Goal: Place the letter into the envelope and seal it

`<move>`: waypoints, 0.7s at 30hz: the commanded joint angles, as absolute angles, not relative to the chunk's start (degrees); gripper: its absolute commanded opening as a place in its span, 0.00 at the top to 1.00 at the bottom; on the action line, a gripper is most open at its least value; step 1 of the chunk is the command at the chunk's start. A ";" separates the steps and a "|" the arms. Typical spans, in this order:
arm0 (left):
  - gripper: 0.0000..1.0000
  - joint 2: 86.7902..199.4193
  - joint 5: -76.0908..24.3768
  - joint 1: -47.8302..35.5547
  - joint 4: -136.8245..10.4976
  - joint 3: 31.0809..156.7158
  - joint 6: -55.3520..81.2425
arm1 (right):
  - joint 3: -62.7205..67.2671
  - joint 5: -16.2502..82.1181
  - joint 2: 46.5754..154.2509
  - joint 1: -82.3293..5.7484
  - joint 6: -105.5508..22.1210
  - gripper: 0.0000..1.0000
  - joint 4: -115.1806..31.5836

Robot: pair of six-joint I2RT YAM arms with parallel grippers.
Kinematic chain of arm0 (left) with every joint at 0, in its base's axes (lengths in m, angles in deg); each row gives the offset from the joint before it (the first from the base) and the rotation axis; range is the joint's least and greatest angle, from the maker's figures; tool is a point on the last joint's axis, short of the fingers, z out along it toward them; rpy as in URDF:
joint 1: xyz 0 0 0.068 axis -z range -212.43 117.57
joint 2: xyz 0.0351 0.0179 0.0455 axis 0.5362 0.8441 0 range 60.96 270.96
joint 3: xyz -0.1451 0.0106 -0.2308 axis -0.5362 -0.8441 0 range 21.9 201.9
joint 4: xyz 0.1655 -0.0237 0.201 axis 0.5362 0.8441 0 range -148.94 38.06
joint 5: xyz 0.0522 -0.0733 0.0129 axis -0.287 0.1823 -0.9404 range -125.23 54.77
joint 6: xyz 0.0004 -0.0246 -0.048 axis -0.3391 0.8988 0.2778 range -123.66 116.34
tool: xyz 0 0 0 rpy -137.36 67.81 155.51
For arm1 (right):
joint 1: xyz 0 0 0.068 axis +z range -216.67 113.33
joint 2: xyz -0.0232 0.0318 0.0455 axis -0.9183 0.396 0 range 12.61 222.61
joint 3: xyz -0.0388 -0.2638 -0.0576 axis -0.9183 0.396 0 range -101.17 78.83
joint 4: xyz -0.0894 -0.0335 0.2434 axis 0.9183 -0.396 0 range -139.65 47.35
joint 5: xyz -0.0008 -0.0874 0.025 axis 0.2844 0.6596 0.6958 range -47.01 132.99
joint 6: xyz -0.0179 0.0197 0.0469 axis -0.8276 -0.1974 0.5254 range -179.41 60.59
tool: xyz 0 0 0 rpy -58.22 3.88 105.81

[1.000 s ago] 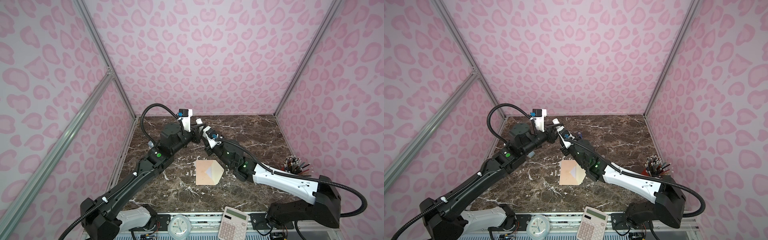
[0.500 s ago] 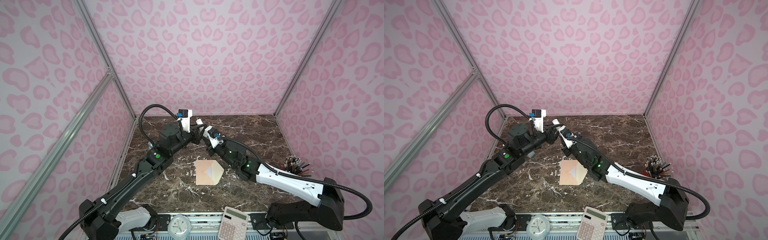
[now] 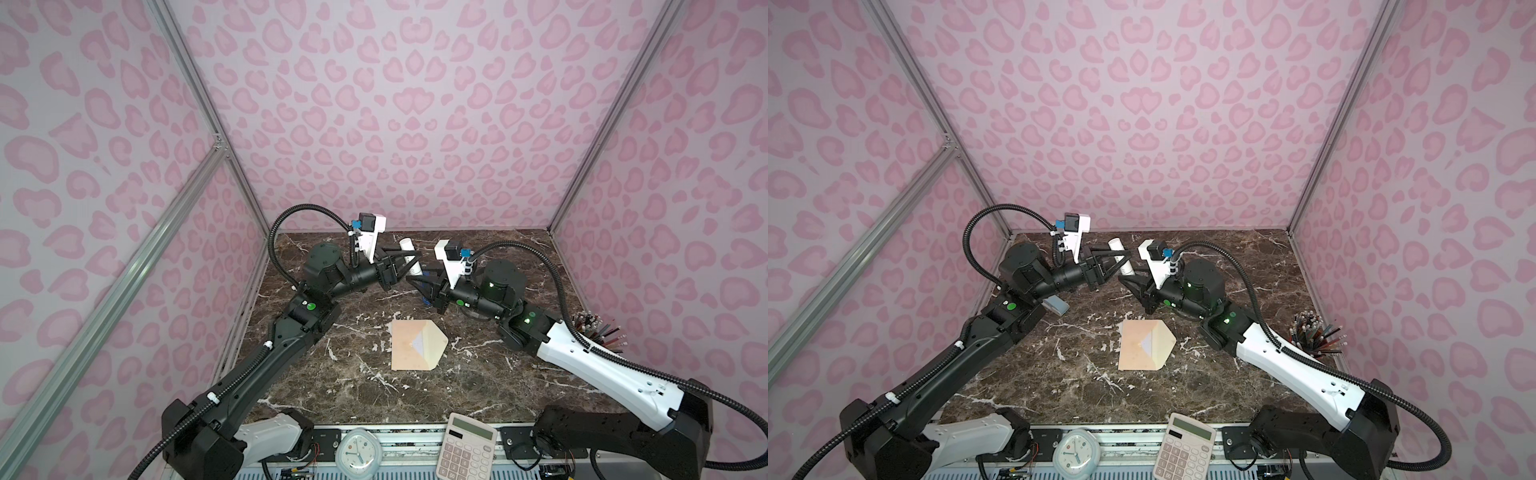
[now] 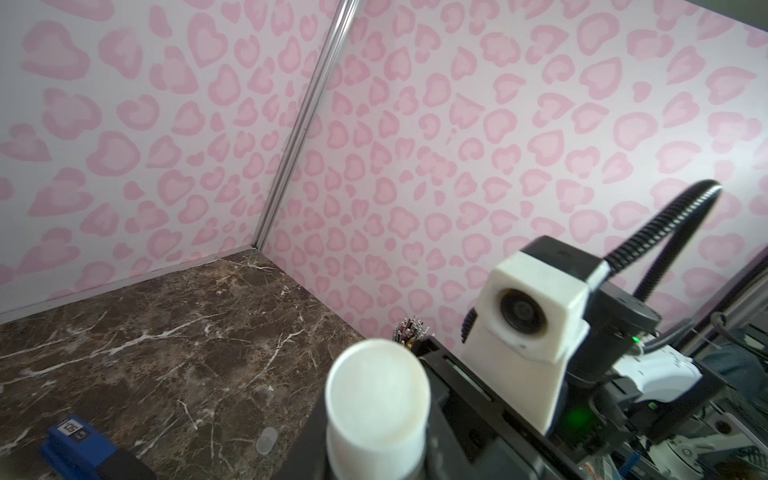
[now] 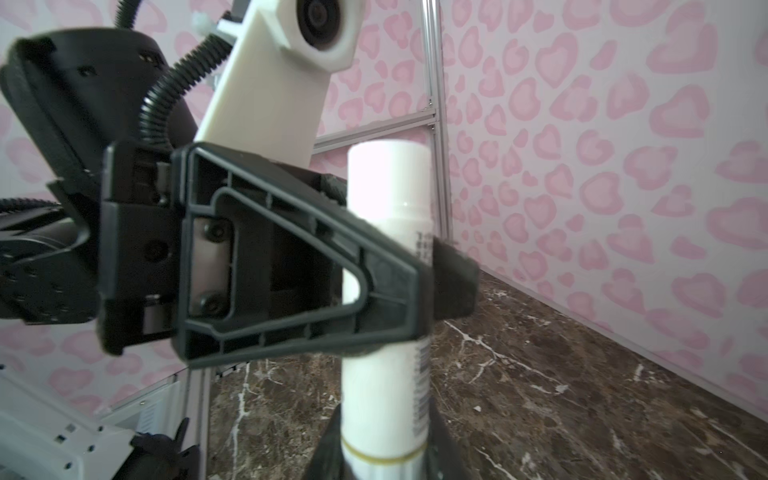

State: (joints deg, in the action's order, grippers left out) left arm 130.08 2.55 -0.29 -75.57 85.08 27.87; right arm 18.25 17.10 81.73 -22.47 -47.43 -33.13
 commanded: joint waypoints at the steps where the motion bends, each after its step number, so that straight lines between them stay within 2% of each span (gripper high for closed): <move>1: 0.96 130.16 12.31 -0.26 -73.84 84.24 29.56 | 18.18 5.44 81.25 -23.81 -38.73 1.00 -23.31; 3: 0.96 129.88 10.96 -0.26 -72.41 84.21 28.66 | 18.23 4.58 81.32 -24.11 -38.92 0.99 -24.56; 5: 0.96 129.45 8.38 -0.27 -70.20 84.60 26.52 | 18.43 5.18 81.26 -24.11 -40.58 0.93 -26.09; 8: 0.96 128.60 1.13 -0.35 -64.59 85.25 23.63 | 18.37 9.60 80.91 -23.38 -46.68 0.69 -31.06; 11: 0.96 128.13 -8.96 -0.35 -59.15 86.96 20.58 | 18.36 17.16 80.55 -21.48 -55.21 0.52 -37.14; 15: 0.96 127.40 -19.92 -0.78 -57.23 87.64 19.72 | 20.81 28.50 80.42 -18.58 -63.62 0.44 -38.56; 21: 0.96 126.68 -25.14 -0.79 -59.01 86.71 21.94 | 23.58 43.92 81.68 -14.46 -68.11 0.41 -30.06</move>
State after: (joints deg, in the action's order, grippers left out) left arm 127.13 -19.70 -0.81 -57.62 86.98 21.44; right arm 22.86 33.29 80.95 -15.50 -63.82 -36.50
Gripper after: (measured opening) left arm 0.281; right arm 0.593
